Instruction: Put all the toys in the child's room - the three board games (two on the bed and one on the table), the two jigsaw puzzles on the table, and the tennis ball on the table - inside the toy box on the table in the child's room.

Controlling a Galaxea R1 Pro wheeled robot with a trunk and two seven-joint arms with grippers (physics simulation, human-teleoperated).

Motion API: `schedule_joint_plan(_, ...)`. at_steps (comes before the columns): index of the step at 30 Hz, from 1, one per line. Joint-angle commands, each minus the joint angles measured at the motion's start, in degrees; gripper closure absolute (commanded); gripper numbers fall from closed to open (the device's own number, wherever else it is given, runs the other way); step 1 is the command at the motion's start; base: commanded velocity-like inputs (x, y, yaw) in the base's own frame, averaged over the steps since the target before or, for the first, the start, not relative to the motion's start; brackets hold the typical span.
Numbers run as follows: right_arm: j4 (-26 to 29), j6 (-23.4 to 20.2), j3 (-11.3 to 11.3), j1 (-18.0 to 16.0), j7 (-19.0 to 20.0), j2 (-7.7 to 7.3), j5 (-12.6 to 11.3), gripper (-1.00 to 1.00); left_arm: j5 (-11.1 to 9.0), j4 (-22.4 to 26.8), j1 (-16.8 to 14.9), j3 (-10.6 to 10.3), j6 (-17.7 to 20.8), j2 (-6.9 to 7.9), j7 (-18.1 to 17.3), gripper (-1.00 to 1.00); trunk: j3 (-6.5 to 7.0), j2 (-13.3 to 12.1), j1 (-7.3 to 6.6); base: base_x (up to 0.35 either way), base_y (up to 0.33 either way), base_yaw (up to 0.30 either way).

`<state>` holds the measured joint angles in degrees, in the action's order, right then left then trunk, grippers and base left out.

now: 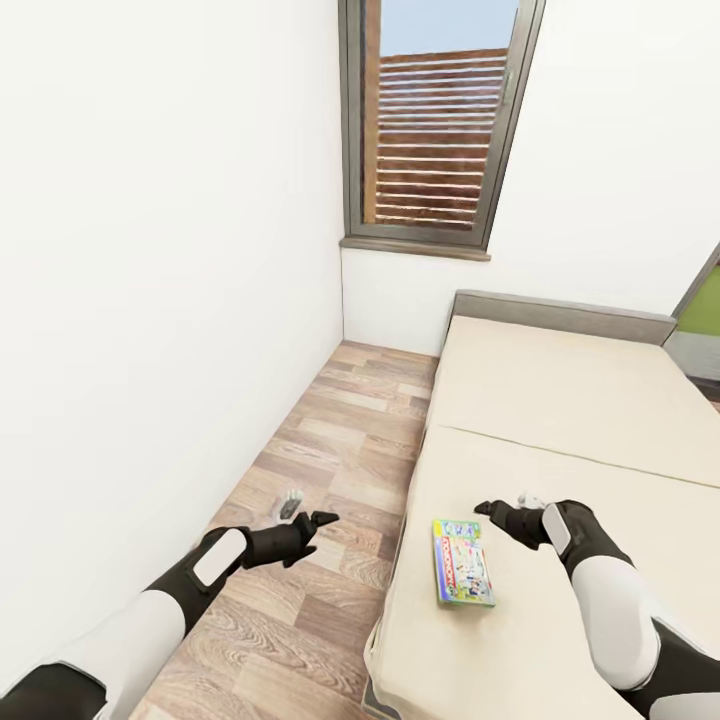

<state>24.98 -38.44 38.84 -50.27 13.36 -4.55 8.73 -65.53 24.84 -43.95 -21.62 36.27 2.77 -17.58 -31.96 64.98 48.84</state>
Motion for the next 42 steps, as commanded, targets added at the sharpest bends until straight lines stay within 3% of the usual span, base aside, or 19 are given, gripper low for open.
schedule_joint_plan(1,0.1,-0.3,0.4,-0.1,0.4,-0.10,0.6,-1.00,-0.1,0.0,-0.1,-0.3,-0.1,0.03,0.1,-1.00,-0.23,0.5,0.23,0.000,0.000,0.000)
schedule_joint_plan(10,1.9,-1.0,0.4,-0.2,0.9,-0.62,0.4,-1.00,-0.1,-0.1,0.0,-0.3,-0.5,-0.06,1.2,-1.00,-1.21,4.1,2.20,0.000,0.000,-0.057)
schedule_joint_plan(15,2.0,-2.3,0.4,-1.7,1.1,-1.61,0.4,-1.00,-0.1,-0.1,0.0,-0.3,-0.5,-0.04,1.2,-1.00,-1.64,6.1,3.30,0.000,0.000,-0.106)
schedule_joint_plan(19,1.6,-3.9,0.4,-2.1,3.8,-1.90,0.7,-1.00,-0.1,-0.1,0.0,-0.3,-0.6,-0.04,1.2,-1.00,-1.99,7.7,4.18,0.000,0.000,-0.086)
schedule_joint_plan(23,1.4,-4.4,0.3,-2.1,4.0,-1.80,0.8,-1.00,-0.1,-0.1,0.0,-0.3,-0.6,-0.04,1.2,-1.00,-2.33,9.3,5.06,0.000,0.000,-0.016)
schedule_joint_plan(27,1.2,-4.2,-3.7,-1.9,5.3,-1.67,0.5,-1.00,-0.1,-0.1,0.0,-0.3,-0.6,0.02,1.2,-1.00,-2.68,10.9,5.94,0.000,0.000,-0.005)
schedule_joint_plan(28,1.1,-3.5,-5.5,-1.8,7.4,-1.65,0.4,-1.00,-0.1,-0.1,0.0,-0.3,-0.6,0.01,1.2,-1.00,-2.76,11.3,6.16,0.000,0.000,-0.002)
schedule_joint_plan(30,0.7,-0.8,-7.2,-1.7,11.0,-1.70,0.2,-1.00,-0.1,-0.1,0.0,-0.3,-0.6,0.02,1.2,-1.00,-2.94,12.1,6.60,0.000,0.000,-0.001)
schedule_joint_plan(36,-1.0,3.0,-8.4,-1.5,16.2,-1.95,0.0,-1.00,-0.1,-0.1,0.0,-0.3,-1.2,0.01,1.2,-1.00,-3.45,14.5,7.92,0.000,0.000,0.000)
schedule_joint_plan(41,-1.4,3.9,-8.7,-1.3,17.5,-2.02,-0.2,-1.00,-0.1,-0.1,0.0,-0.3,-1.7,-0.03,1.2,-1.00,-3.89,16.5,9.01,0.000,0.000,0.000)
schedule_joint_plan(42,-1.5,4.0,-8.7,-1.3,17.8,-3.18,-0.3,-1.00,-0.1,-0.1,0.0,-0.3,-1.8,-0.04,1.2,-1.00,-3.97,16.9,9.23,0.000,0.000,0.000)
